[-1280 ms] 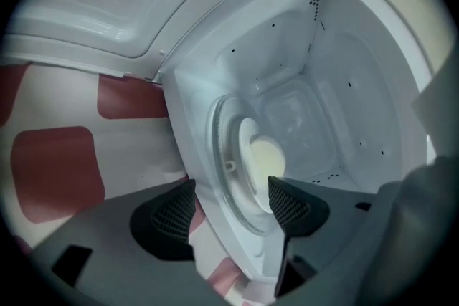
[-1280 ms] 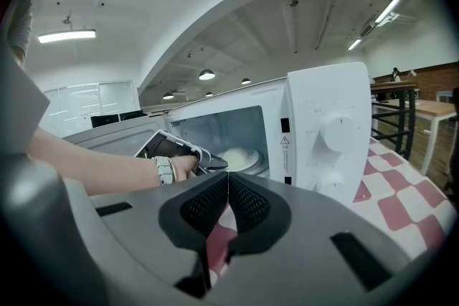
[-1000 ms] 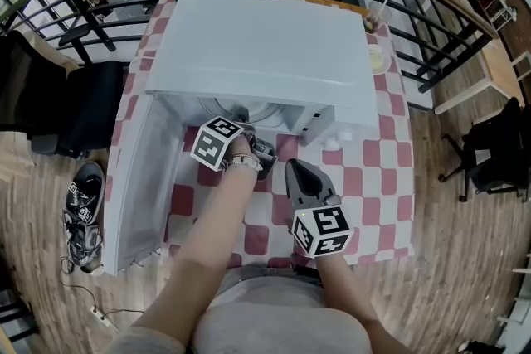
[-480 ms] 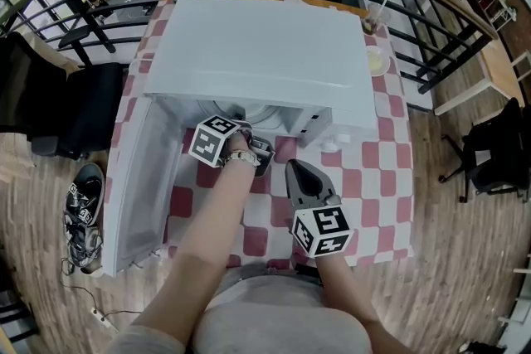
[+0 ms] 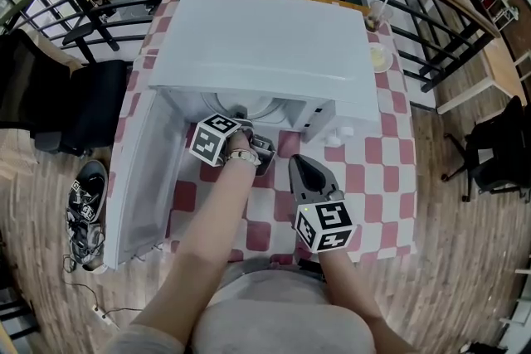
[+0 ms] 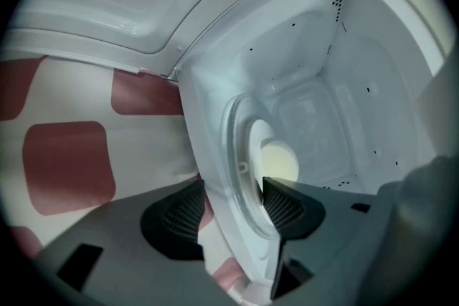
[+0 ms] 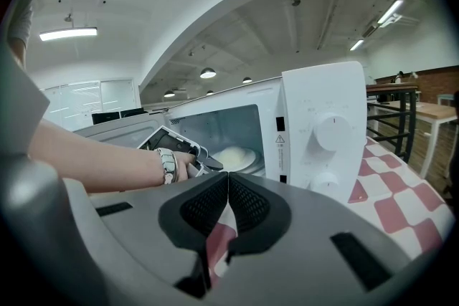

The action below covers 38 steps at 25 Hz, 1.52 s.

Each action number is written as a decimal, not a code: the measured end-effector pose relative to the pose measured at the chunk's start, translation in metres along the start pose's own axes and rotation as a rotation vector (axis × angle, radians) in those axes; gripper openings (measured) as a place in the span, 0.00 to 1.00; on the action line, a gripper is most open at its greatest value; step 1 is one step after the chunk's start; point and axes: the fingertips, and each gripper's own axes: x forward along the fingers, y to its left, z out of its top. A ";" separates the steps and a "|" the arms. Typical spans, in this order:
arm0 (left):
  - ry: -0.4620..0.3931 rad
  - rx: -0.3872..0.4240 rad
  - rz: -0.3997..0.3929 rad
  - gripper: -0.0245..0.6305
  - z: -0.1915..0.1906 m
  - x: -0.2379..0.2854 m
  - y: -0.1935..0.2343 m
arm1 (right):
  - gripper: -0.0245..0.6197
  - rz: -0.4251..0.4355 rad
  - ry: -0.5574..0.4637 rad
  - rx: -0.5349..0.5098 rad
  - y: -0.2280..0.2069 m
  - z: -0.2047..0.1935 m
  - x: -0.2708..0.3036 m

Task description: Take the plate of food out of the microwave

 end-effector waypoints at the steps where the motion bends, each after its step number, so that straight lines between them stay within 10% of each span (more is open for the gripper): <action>1: -0.002 0.002 -0.001 0.42 0.000 -0.002 0.000 | 0.08 0.001 -0.001 -0.002 0.001 0.000 0.000; 22: 0.020 -0.038 -0.041 0.10 -0.003 -0.026 -0.008 | 0.08 0.003 -0.020 -0.017 0.008 0.005 -0.010; 38: -0.024 -0.108 -0.326 0.06 0.002 -0.032 -0.024 | 0.08 -0.002 -0.023 -0.019 0.010 0.004 -0.015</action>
